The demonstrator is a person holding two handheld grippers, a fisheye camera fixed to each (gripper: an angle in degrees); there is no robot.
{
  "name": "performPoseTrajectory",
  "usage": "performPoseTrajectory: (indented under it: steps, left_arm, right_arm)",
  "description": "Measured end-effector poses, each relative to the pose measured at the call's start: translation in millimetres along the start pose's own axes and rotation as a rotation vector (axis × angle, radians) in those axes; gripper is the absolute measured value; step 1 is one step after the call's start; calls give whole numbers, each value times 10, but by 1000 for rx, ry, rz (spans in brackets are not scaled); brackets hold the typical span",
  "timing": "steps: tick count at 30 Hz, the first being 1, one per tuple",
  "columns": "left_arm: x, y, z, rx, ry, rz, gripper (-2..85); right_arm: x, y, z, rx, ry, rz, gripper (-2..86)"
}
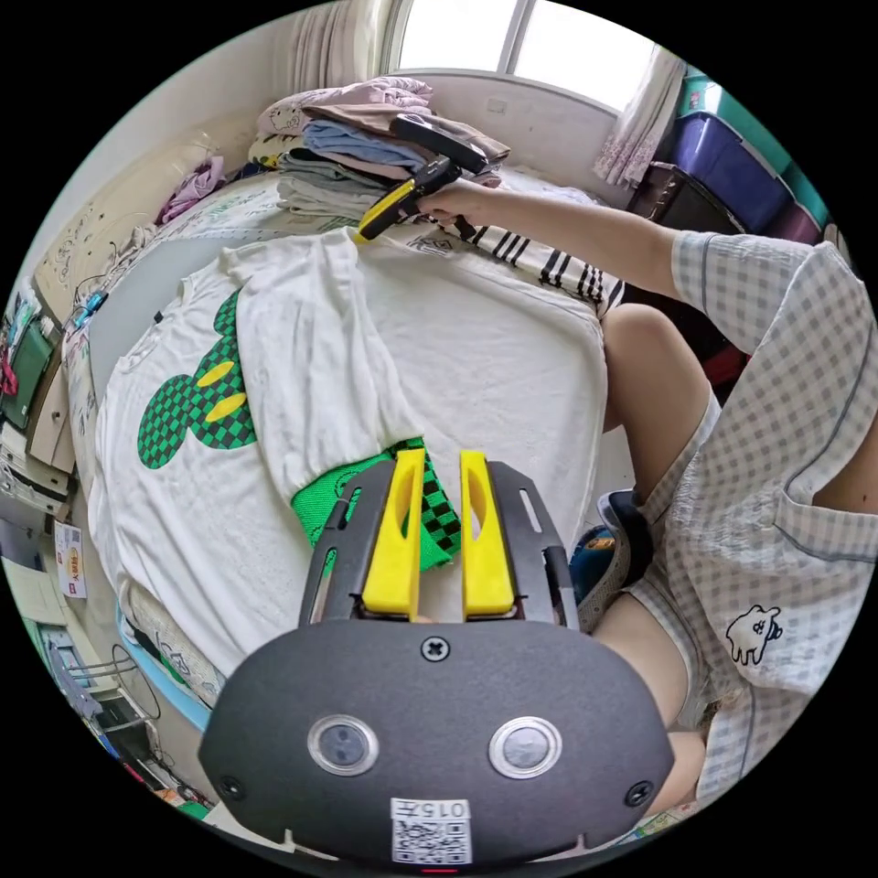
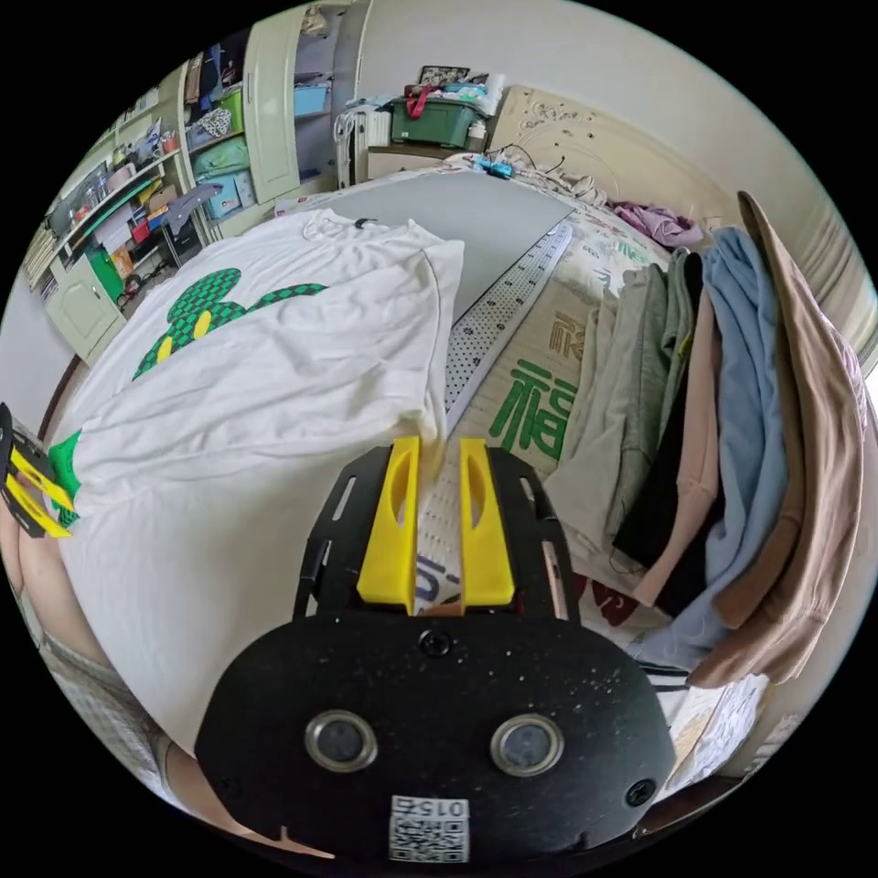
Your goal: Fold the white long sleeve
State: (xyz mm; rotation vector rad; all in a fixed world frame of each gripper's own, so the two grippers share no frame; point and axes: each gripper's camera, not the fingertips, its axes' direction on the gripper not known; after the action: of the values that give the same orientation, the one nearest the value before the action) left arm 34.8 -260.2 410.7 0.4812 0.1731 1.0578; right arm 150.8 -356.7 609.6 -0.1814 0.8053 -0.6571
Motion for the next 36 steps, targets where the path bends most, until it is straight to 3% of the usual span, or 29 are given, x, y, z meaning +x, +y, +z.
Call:
performPoseTrajectory:
  steps: [3, 10, 13, 17, 20, 24, 31, 36]
  left_arm:
    - [45, -77, 109, -39, 12, 48, 2]
    - [28, -123, 145, -43, 73, 69, -4]
    - [-175, 31, -132, 85, 125, 6, 4]
    - [-782, 534, -555, 308, 35, -323, 30]
    - [-989, 698, -521, 239, -139, -483, 57]
    - [-1212, 660, -272, 185, 12, -521, 81]
    - [-1268, 631, -148, 101, -22, -471, 81]
    - [-1387, 707, -163, 96, 32, -447, 68]
  right_arm:
    - [262, -30, 22, 21, -83, 93, 17]
    - [581, -7, 195, 10, -189, 201, 20]
    - [699, -1, 161, -7, -226, 227, 53]
    - [961, 24, -95, 25, -270, 298, 69]
    - [841, -237, -287, 63, -164, 242, 72]
    - [474, -935, -137, 40, -112, 162, 90]
    - [202, -1904, 534, -35, -113, 180, 128]
    - [213, -2298, 891, -61, -7, 213, 96]
